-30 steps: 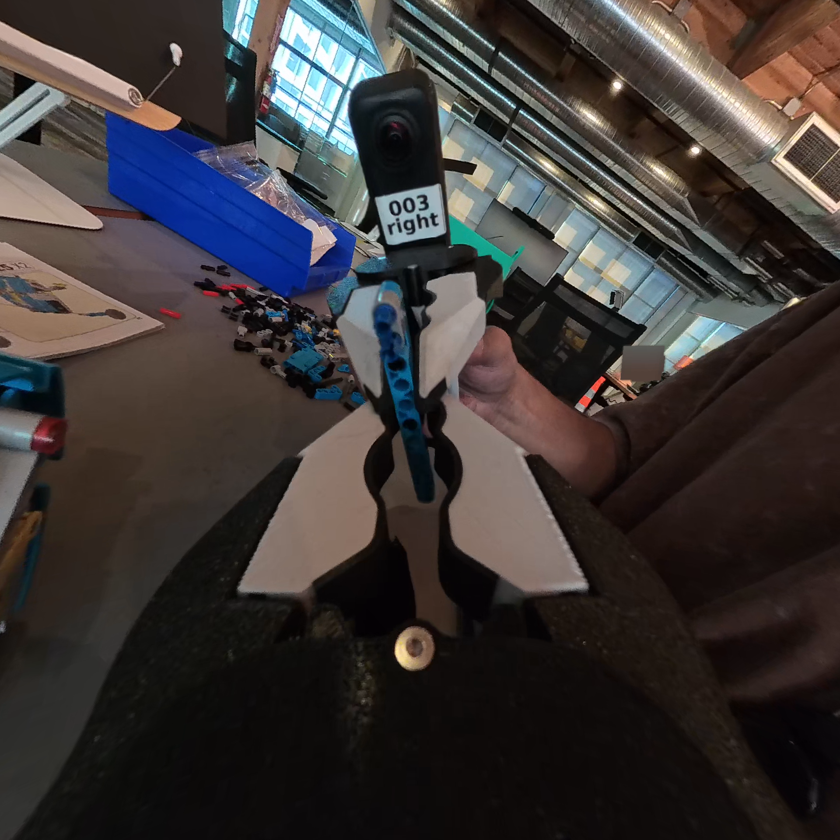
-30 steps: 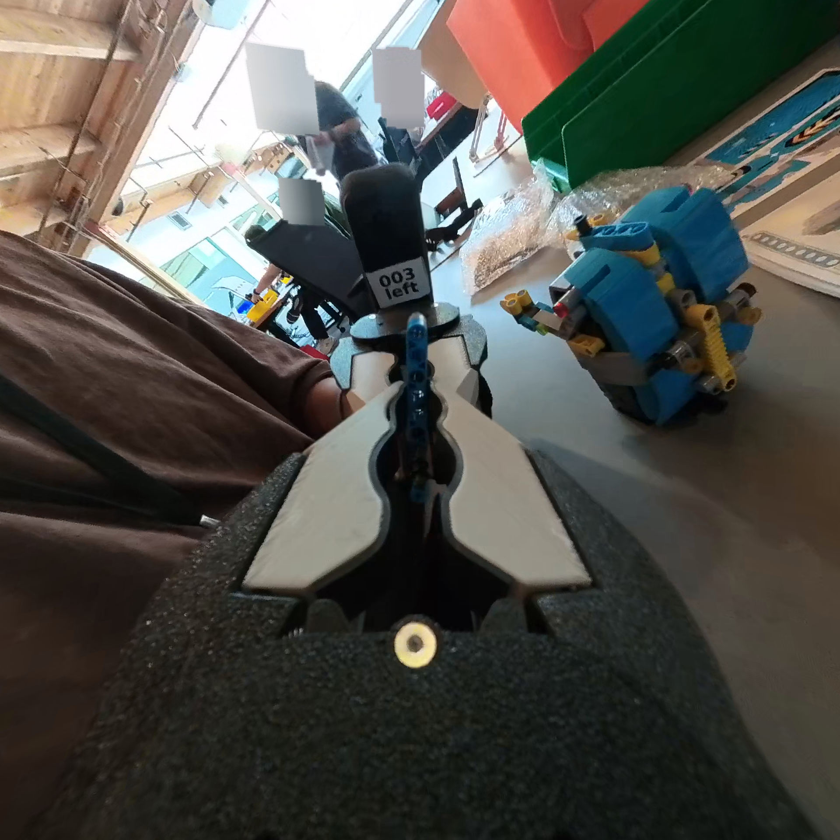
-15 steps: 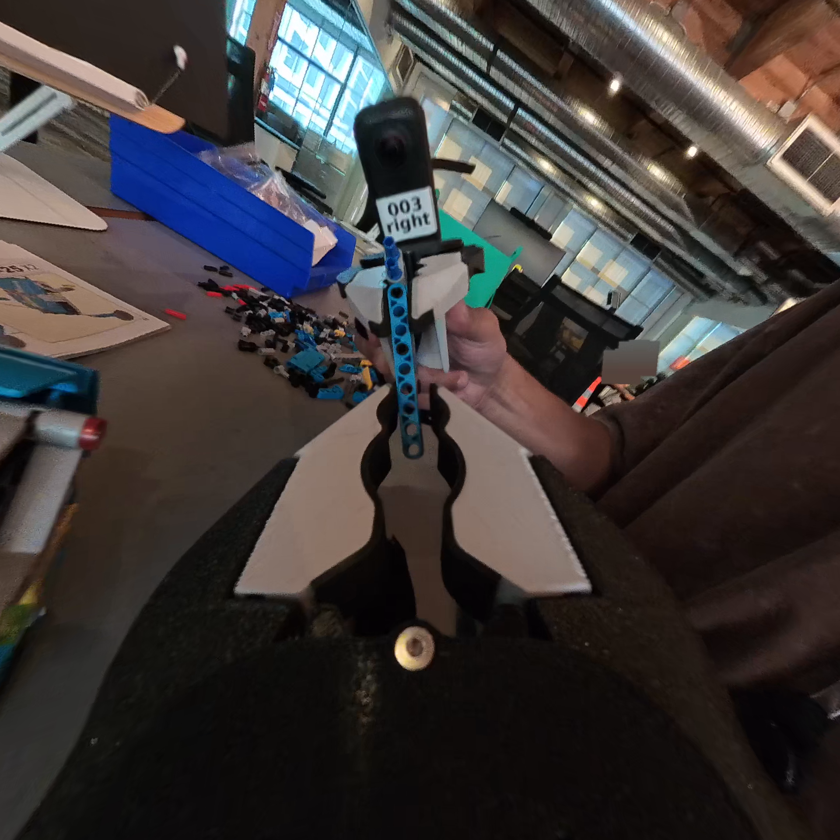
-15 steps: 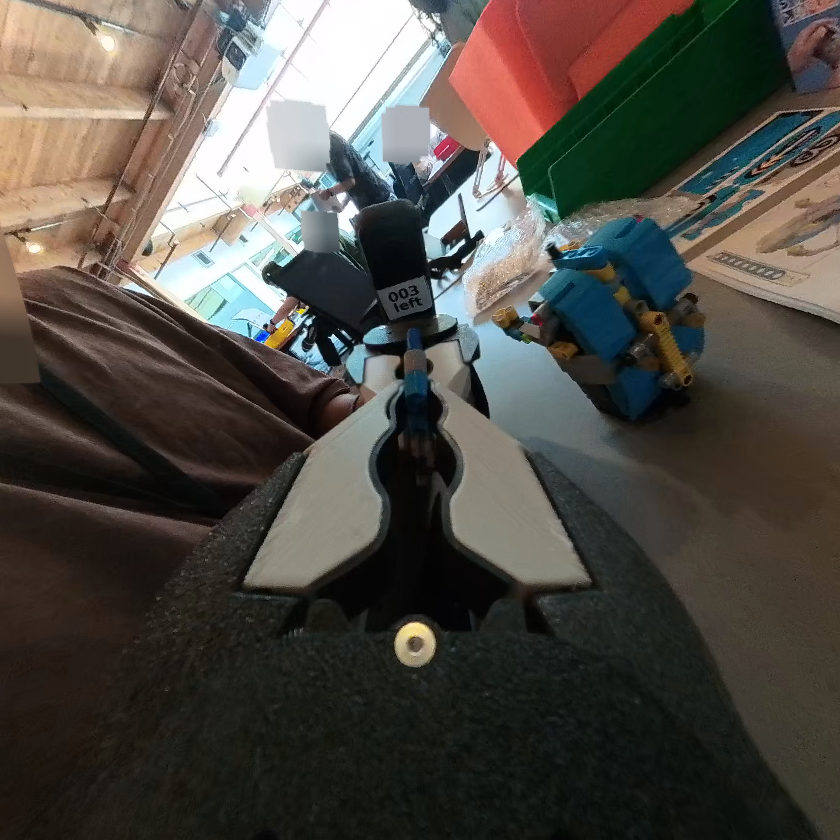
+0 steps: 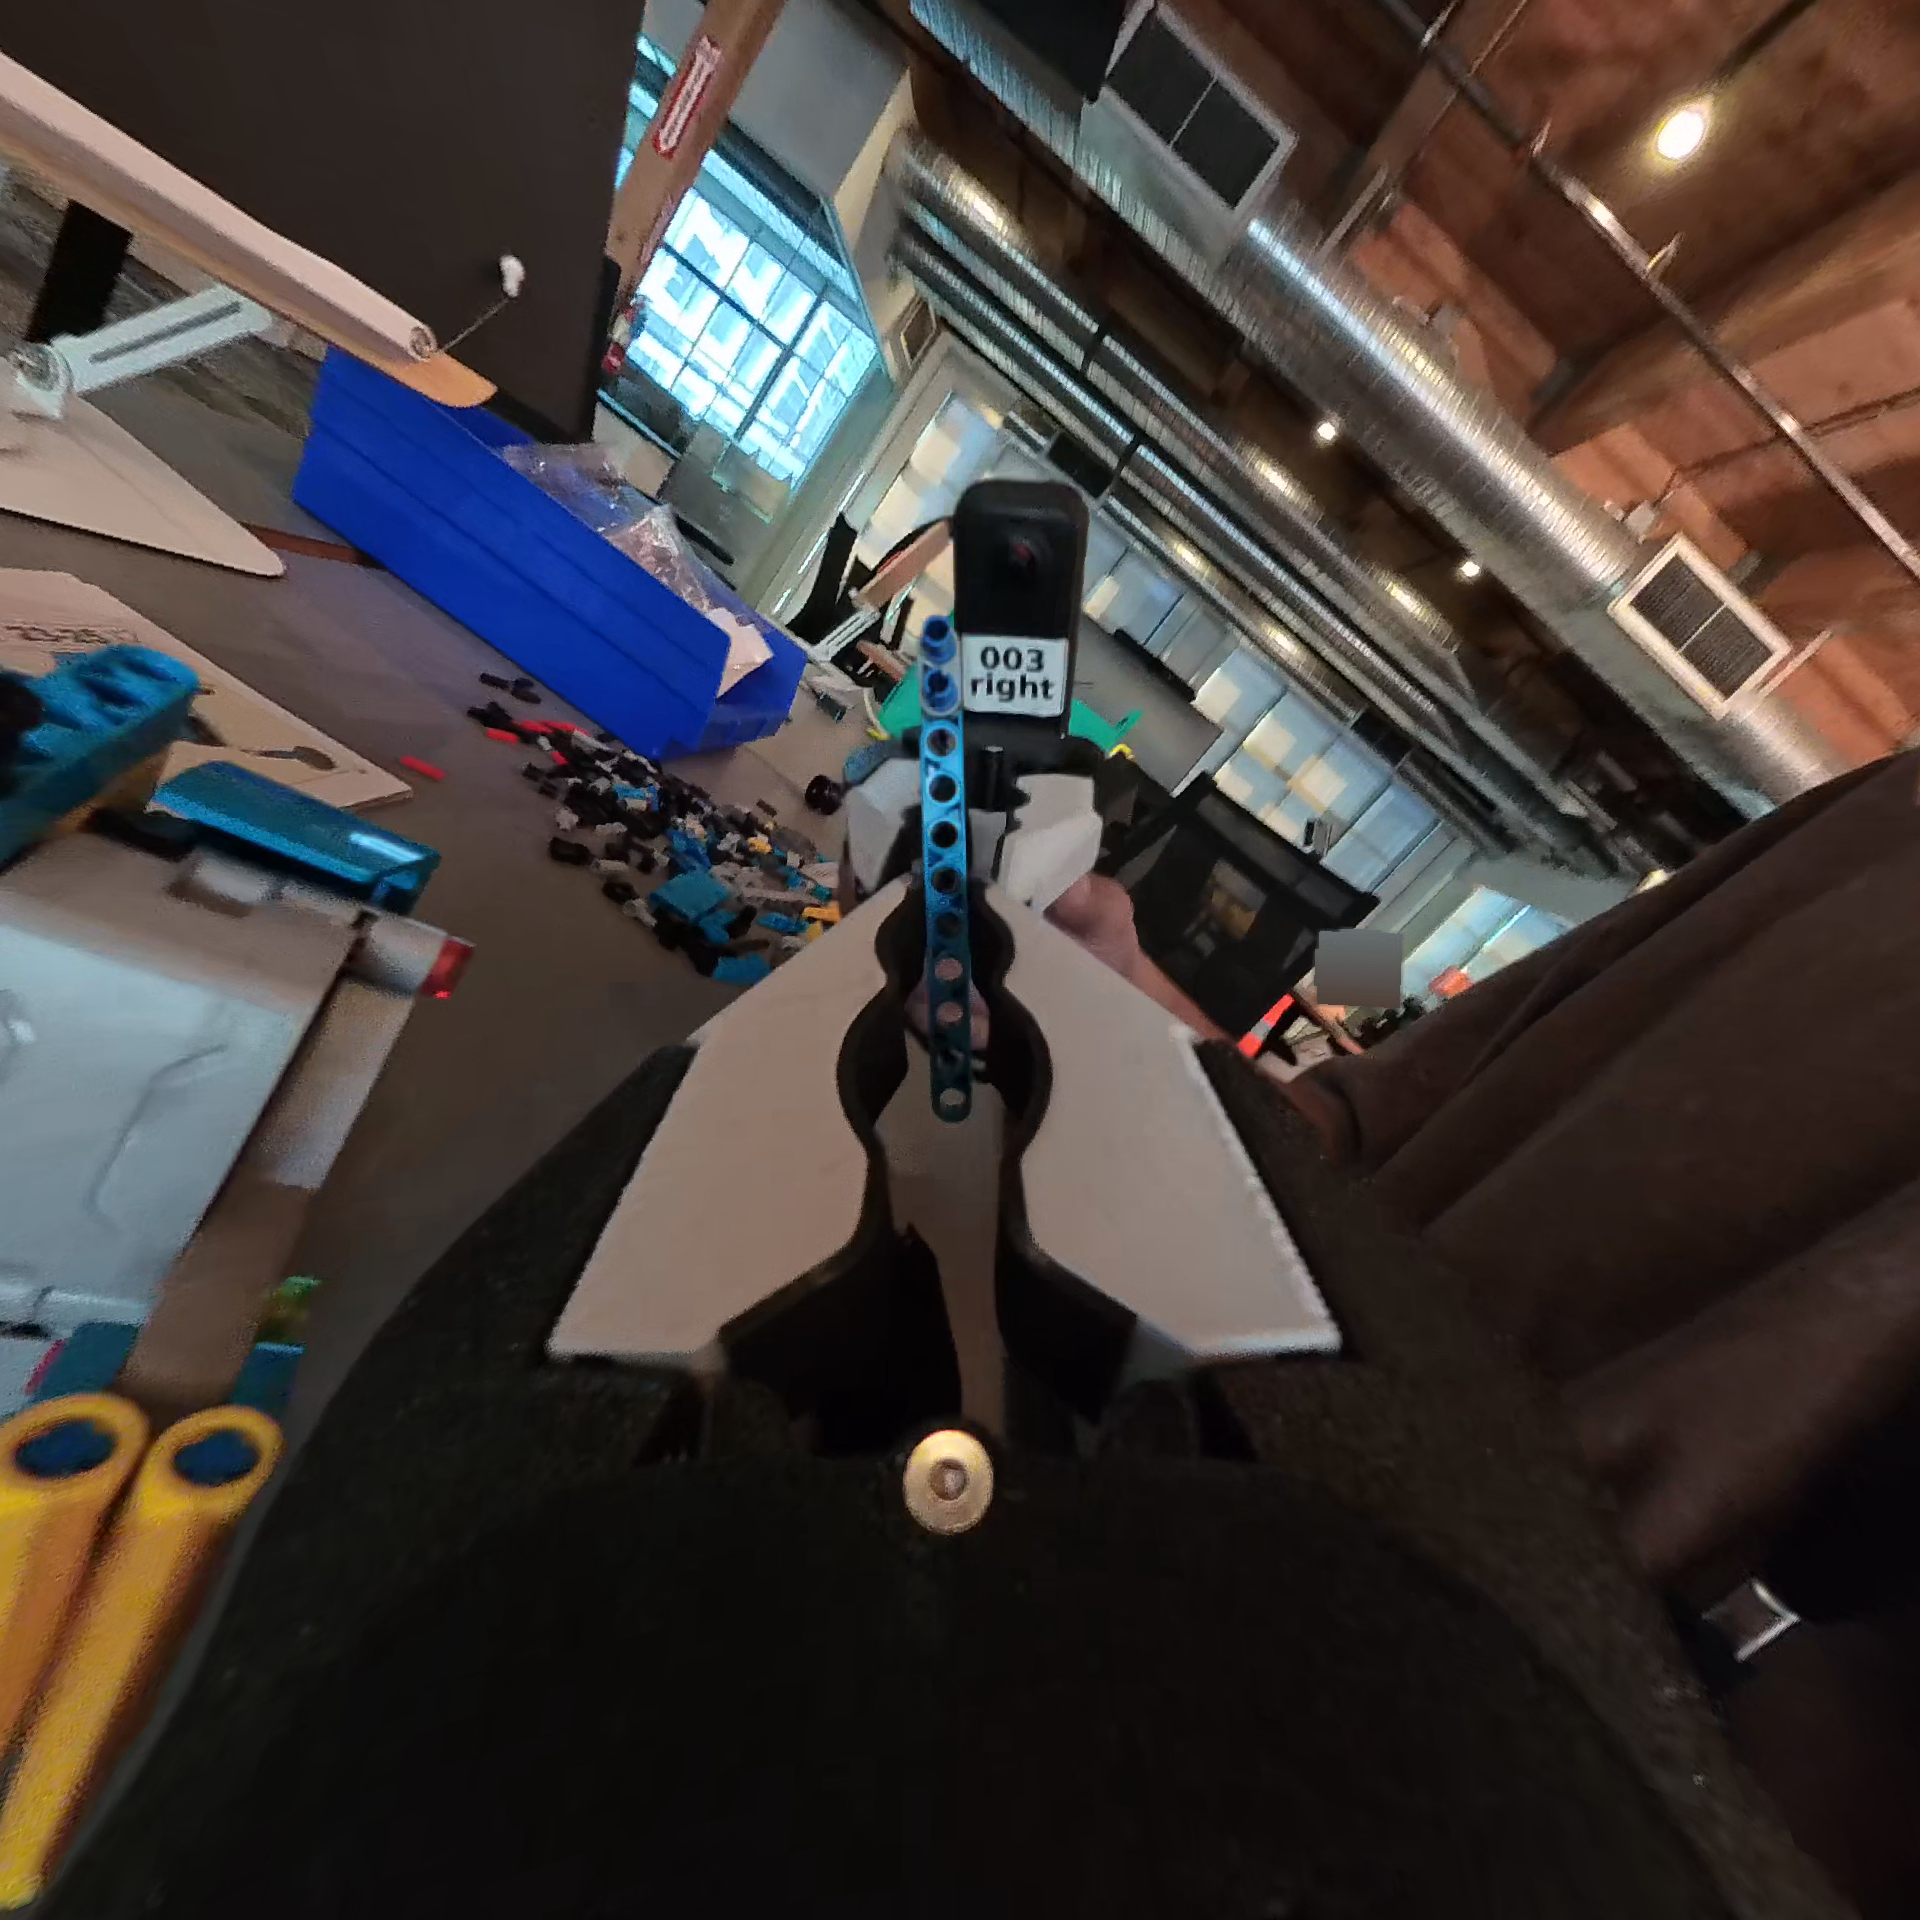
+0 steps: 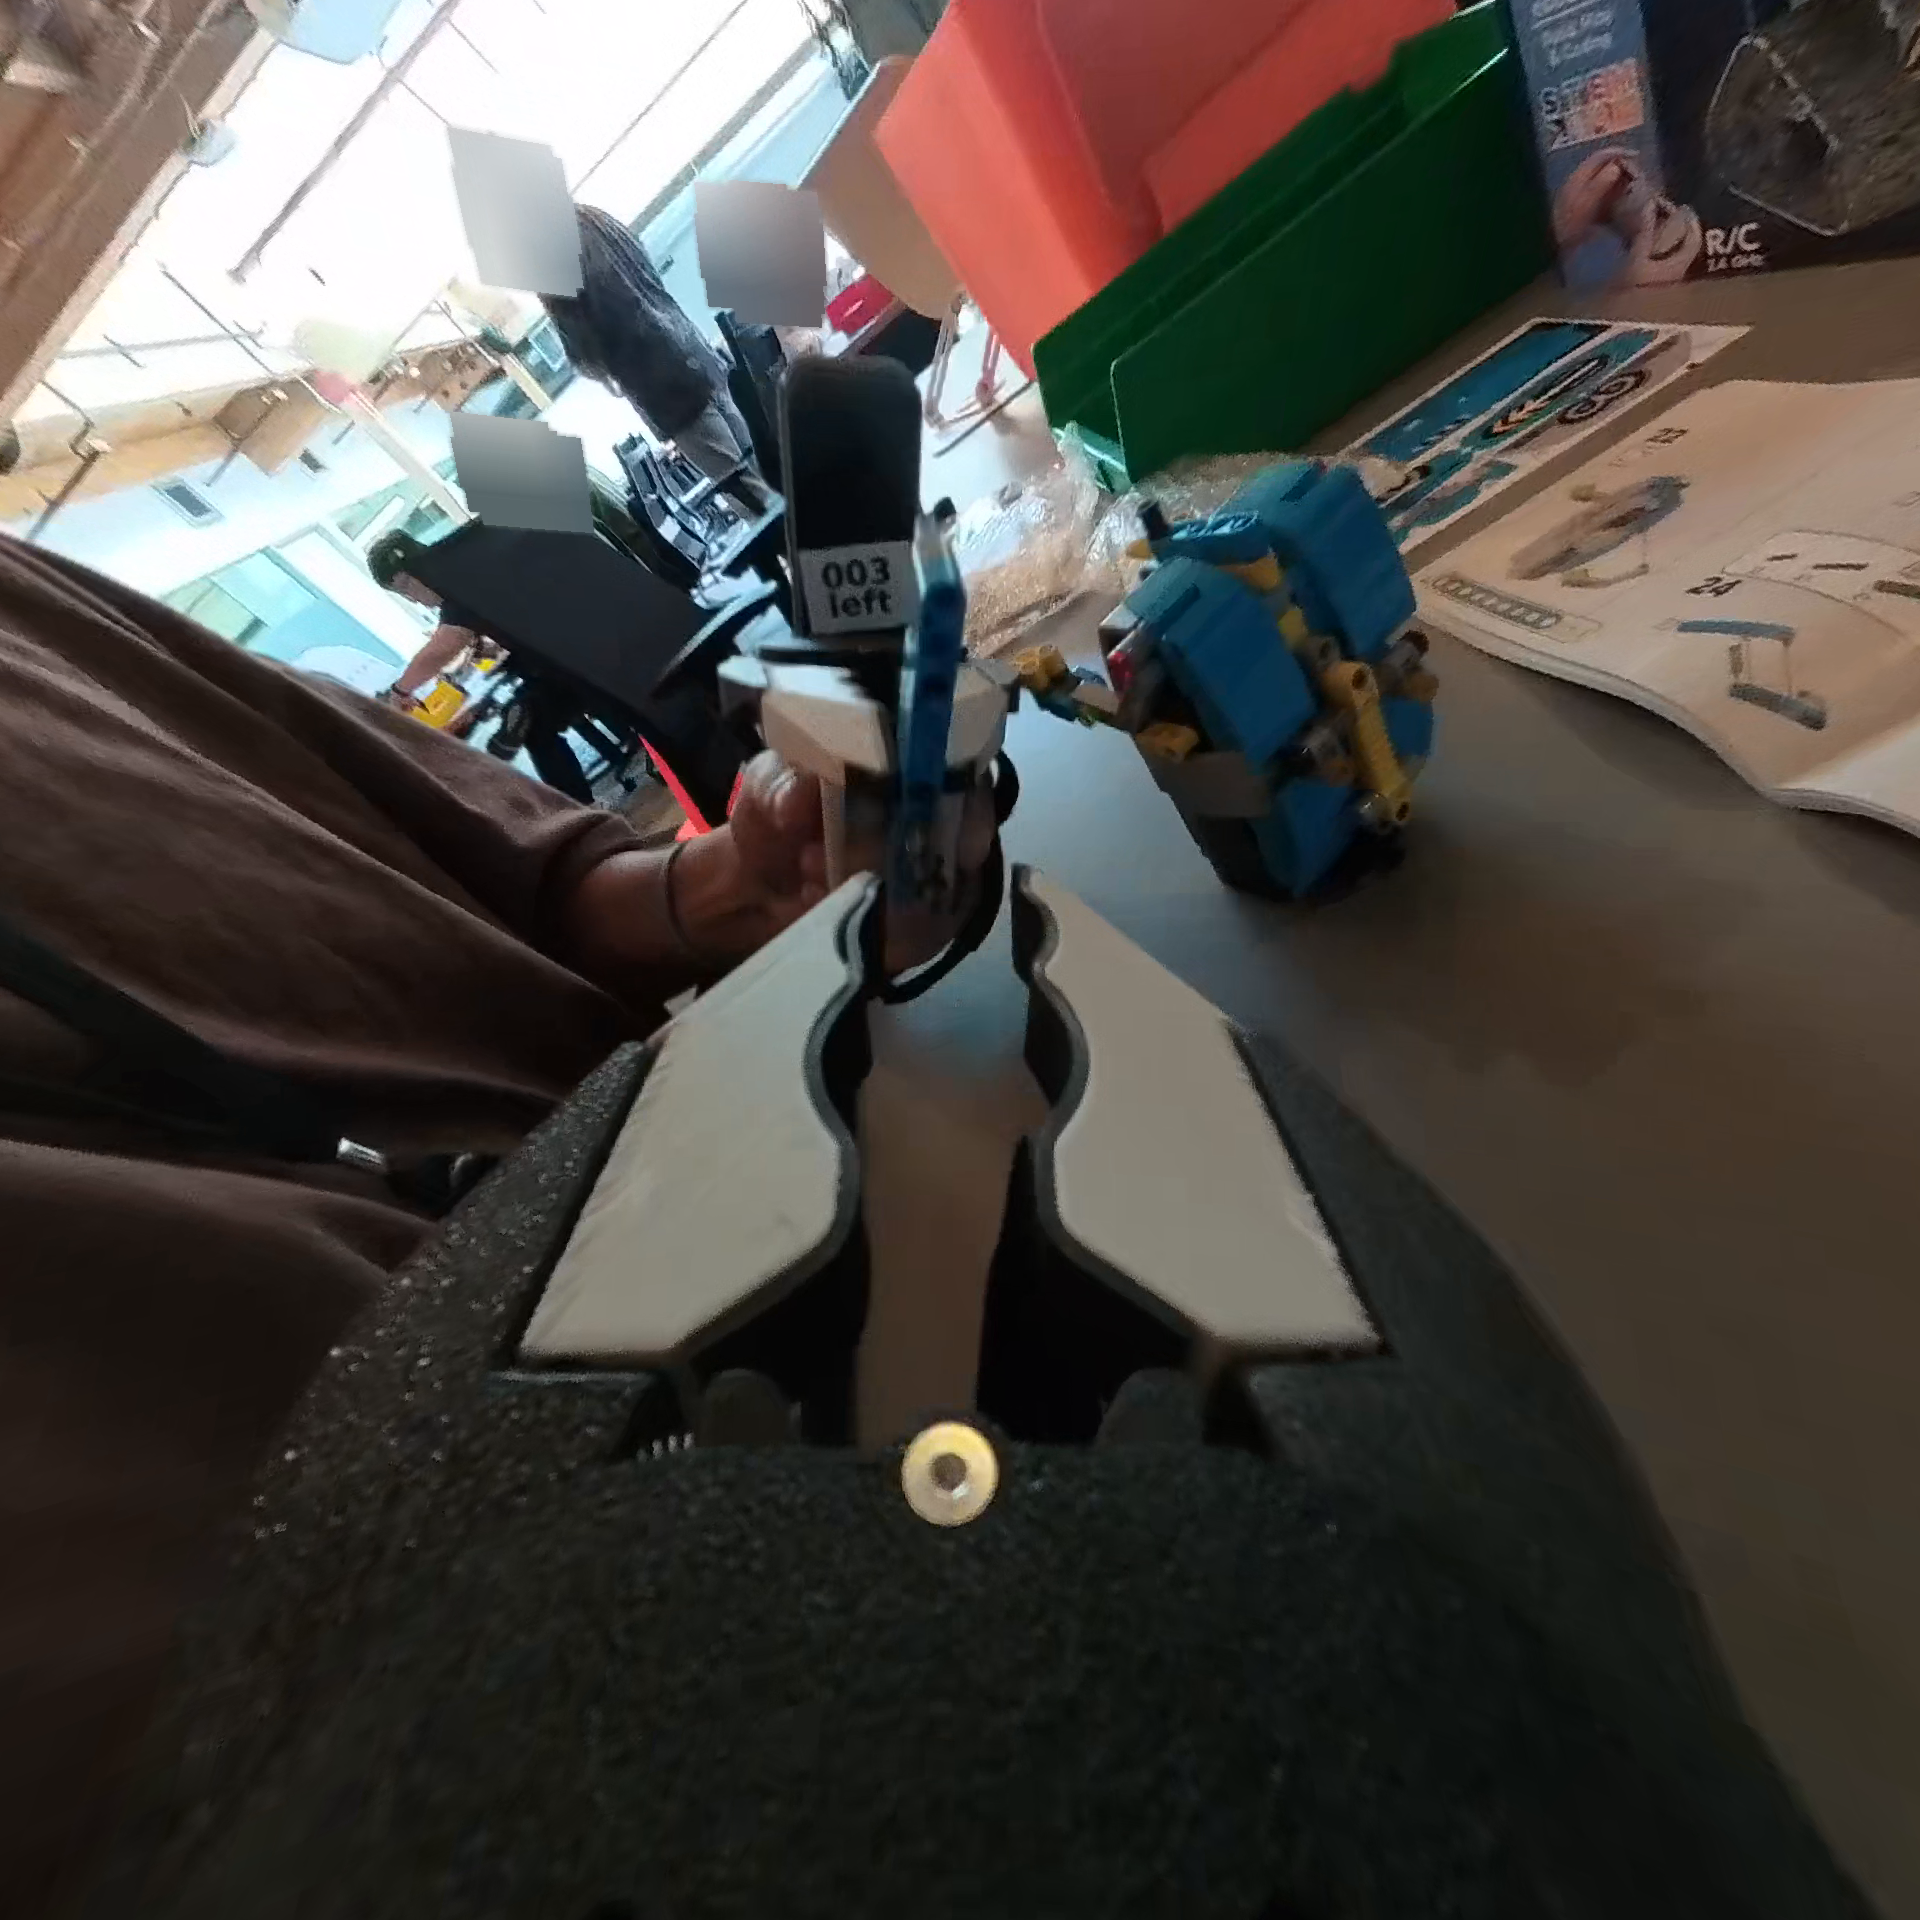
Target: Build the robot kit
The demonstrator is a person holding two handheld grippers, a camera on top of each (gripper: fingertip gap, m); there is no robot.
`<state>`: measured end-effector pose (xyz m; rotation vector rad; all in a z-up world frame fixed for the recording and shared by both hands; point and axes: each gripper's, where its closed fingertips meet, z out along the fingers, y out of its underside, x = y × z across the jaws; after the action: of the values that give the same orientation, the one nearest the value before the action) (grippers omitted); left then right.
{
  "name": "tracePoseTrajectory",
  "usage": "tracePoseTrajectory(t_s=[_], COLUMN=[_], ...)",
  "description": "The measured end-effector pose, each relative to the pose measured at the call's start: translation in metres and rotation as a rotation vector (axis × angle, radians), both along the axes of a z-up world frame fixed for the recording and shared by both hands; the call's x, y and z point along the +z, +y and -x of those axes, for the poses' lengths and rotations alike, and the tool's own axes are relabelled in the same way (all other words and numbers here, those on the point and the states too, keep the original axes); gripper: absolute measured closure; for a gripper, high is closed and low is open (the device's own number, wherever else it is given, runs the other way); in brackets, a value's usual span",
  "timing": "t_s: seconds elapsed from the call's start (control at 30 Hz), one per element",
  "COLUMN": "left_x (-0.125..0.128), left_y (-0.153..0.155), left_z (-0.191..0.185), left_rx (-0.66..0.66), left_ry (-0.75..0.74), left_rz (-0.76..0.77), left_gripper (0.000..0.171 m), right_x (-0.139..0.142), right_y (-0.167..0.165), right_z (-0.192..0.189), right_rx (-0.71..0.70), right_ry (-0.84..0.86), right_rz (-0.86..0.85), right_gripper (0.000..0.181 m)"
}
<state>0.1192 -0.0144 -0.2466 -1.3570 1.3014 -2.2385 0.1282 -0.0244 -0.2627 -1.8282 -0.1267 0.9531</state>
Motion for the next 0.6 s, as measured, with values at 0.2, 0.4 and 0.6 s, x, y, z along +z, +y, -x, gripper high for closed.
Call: tracePoseTrajectory(t_s=[0.2,0.4,0.6], left_x=[0.009,0.01,0.008], left_y=[0.003,0.004,-0.002], left_z=[0.002,0.003,0.003], left_rx=[0.008,0.03,0.045], left_ry=[-0.033,-0.052,-0.064], left_rz=[0.076,0.051,-0.008], left_gripper=[0.165,0.165,0.165], right_x=[0.008,0.017,0.015], right_y=[0.004,0.009,0.004], right_z=[0.009,0.008,0.008], right_rx=[-0.034,-0.058,-0.026], right_ry=[-0.031,-0.017,-0.027], right_rz=[-0.066,-0.113,-0.079], right_gripper=[0.169,0.175,0.176])
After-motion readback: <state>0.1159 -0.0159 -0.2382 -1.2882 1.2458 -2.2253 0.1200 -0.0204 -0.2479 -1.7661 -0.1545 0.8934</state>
